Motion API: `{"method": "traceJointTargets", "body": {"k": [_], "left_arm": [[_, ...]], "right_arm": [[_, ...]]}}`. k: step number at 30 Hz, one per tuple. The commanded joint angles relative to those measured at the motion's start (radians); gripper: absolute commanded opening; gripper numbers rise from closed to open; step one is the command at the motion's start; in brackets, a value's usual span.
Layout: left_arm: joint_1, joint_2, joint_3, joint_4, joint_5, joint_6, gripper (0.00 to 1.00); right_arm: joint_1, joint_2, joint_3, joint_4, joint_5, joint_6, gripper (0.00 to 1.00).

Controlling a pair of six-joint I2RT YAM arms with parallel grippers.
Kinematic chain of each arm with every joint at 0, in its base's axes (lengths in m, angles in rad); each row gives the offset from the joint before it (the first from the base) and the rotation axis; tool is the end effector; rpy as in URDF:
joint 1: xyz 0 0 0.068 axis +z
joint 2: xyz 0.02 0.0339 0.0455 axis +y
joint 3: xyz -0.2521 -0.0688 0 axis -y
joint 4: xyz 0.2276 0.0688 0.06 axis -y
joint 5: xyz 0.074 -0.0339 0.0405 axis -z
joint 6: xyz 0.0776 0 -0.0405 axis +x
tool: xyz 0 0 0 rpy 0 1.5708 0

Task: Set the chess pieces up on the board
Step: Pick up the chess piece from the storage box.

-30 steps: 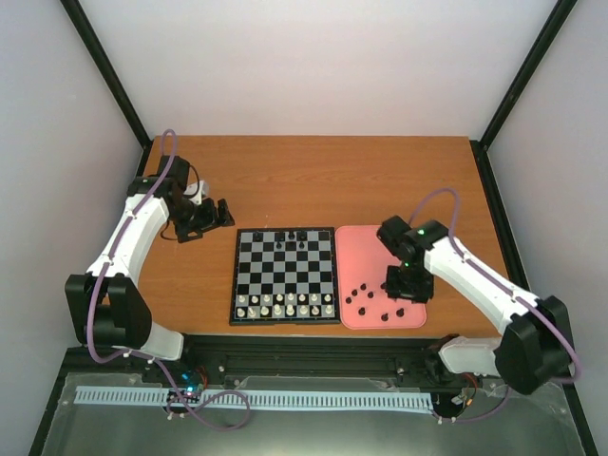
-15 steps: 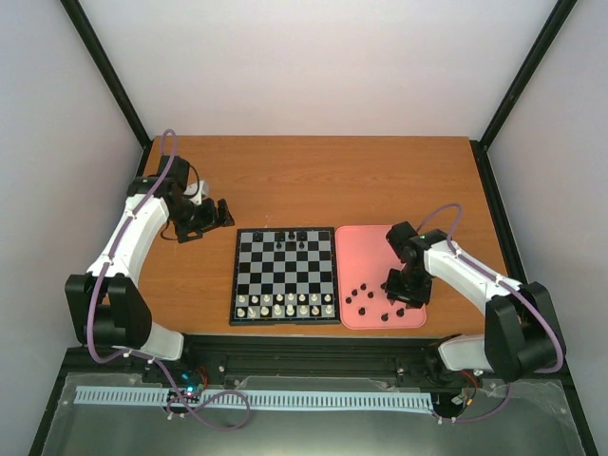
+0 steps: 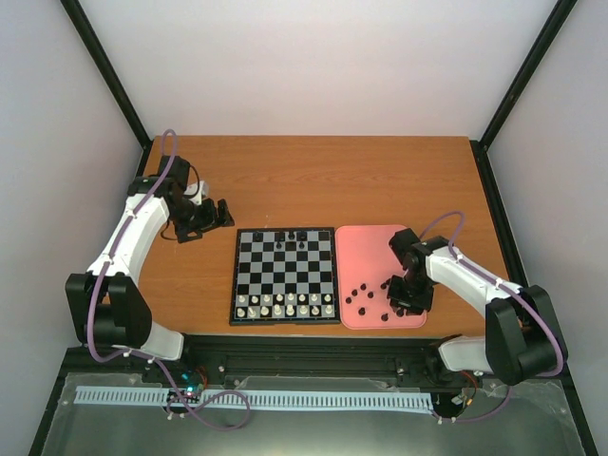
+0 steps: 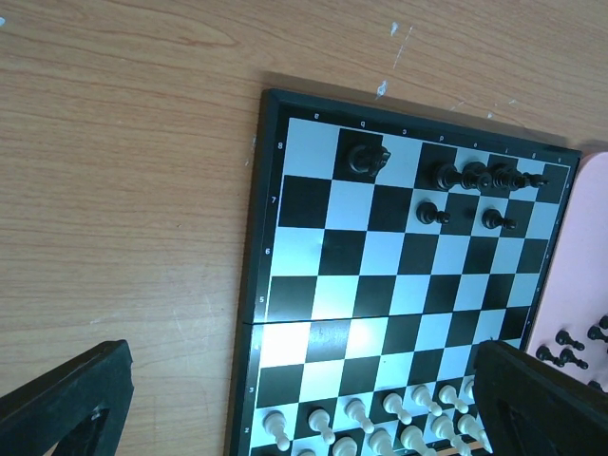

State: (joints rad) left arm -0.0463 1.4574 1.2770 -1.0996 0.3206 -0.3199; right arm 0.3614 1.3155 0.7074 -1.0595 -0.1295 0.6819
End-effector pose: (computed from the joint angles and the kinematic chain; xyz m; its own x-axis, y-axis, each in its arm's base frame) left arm 0.2671 -0.0369 0.2407 -0.9506 -0.2547 -0.1772 -0.1736 0.9099 -0.3768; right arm 0.1488 0.0669 0.1264 -0.9365 0.3142 0.1561 0.3236 0.9454 0.0389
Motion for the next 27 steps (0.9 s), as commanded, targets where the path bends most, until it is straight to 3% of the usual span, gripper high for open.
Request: {"method": "traceJointTargets", "body": {"k": [1,27], "left_arm": [[-0.003,0.015,0.028,-0.005,-0.003,0.002,1.0],[-0.003,0.006,0.013,0.001,0.0,0.003,1.0]], "right_arm": [[-0.012,0.009,0.001,0.031,0.0,0.015,0.3],[-0.015,0.014,0.046,-0.016,0.054,0.011,0.03]]}}
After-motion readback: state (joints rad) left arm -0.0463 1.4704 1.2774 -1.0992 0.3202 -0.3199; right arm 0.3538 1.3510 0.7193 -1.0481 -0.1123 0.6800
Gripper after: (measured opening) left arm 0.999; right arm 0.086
